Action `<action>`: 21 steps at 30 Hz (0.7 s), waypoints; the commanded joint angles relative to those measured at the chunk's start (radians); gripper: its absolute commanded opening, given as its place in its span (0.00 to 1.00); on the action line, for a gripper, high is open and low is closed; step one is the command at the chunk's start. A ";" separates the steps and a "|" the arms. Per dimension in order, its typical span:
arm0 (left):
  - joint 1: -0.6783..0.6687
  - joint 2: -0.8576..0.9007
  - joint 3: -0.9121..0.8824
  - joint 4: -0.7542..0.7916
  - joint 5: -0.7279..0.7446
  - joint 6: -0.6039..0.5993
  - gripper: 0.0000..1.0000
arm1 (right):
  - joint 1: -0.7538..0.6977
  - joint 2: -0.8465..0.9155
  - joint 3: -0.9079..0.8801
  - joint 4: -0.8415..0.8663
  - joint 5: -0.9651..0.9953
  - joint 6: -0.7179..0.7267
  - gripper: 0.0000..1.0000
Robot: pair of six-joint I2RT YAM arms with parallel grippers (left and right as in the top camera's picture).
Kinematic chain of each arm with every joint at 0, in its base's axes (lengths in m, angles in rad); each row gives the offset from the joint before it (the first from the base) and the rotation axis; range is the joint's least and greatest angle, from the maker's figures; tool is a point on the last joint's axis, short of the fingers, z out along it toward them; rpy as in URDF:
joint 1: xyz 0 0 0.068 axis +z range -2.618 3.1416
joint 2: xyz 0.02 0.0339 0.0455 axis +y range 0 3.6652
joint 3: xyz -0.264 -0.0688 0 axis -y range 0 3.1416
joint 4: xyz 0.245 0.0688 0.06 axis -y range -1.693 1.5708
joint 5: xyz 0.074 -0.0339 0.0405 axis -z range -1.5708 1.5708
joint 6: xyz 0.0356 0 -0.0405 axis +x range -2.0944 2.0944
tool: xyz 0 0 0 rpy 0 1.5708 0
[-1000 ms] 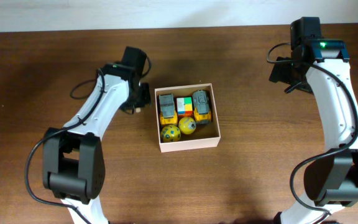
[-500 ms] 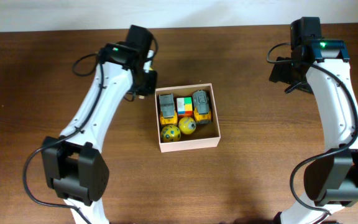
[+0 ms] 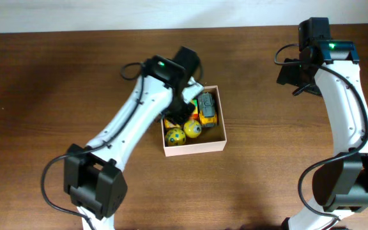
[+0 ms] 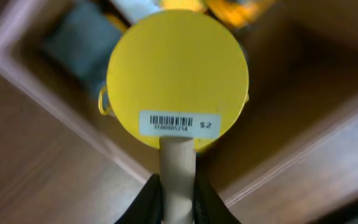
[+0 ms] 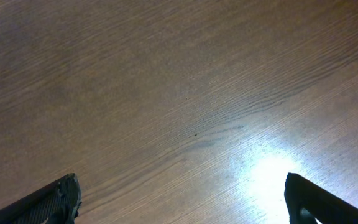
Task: Pack container
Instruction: 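Lower the rattle drum into the box front and open the left gripper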
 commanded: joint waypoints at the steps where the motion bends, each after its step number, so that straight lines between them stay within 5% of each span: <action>1: -0.043 0.006 0.020 -0.011 0.017 0.051 0.11 | 0.000 0.003 -0.009 0.000 0.002 0.012 0.99; 21: -0.060 0.007 -0.165 0.148 0.063 0.067 0.11 | 0.000 0.003 -0.009 0.003 0.002 0.012 0.99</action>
